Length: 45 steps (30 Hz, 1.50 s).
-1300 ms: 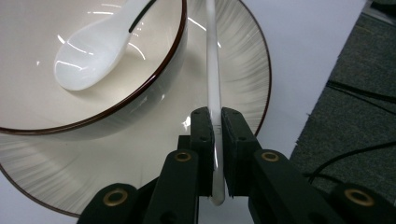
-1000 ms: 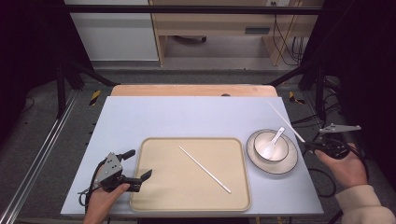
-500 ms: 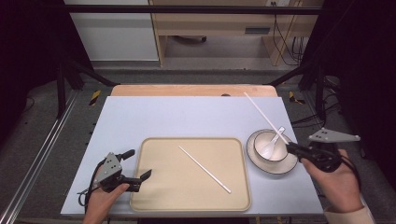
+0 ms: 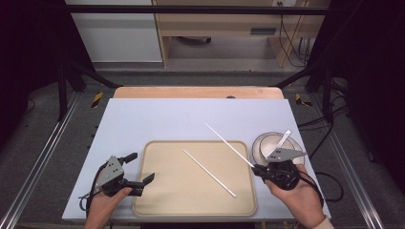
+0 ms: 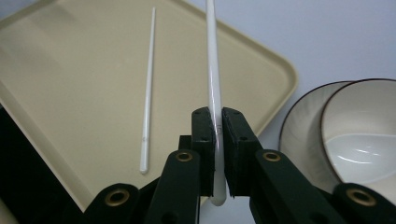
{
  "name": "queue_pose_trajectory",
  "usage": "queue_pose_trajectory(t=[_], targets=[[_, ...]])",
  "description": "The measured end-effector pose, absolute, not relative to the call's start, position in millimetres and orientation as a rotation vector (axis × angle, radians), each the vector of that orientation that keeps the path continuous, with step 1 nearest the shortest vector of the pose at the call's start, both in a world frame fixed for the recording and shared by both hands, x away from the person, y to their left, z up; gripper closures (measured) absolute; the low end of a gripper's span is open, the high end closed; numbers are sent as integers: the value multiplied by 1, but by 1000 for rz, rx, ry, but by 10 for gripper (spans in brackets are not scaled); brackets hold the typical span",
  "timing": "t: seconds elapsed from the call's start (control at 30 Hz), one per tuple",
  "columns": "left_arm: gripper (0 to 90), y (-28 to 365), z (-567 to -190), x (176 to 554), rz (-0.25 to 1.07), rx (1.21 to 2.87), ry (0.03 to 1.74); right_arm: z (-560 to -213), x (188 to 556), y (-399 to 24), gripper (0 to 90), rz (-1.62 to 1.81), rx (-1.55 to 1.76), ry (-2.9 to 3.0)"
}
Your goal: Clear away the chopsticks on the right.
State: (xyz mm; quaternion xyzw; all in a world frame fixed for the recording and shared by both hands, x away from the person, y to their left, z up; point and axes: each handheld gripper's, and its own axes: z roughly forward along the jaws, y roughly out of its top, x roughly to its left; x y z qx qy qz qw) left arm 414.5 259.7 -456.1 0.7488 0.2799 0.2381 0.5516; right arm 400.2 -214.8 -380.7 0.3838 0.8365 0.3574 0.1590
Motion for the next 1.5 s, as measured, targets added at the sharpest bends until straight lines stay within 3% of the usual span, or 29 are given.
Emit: queue_pose_trajectory(t=[0.53,1.13,1.37,1.5], targets=[[36,259,-456,414,563,1771,657,-433,403,-170,840,913,1079,2538],[37,256,-454,413,557,1775,651,-455,413,-156,834,893,1079,2601],[40,253,-450,411,560,1773,651,-450,411,-158,695,967,1058,2562],[48,248,-447,410,561,1797,648,-445,404,-162,557,1023,1034,2491]])
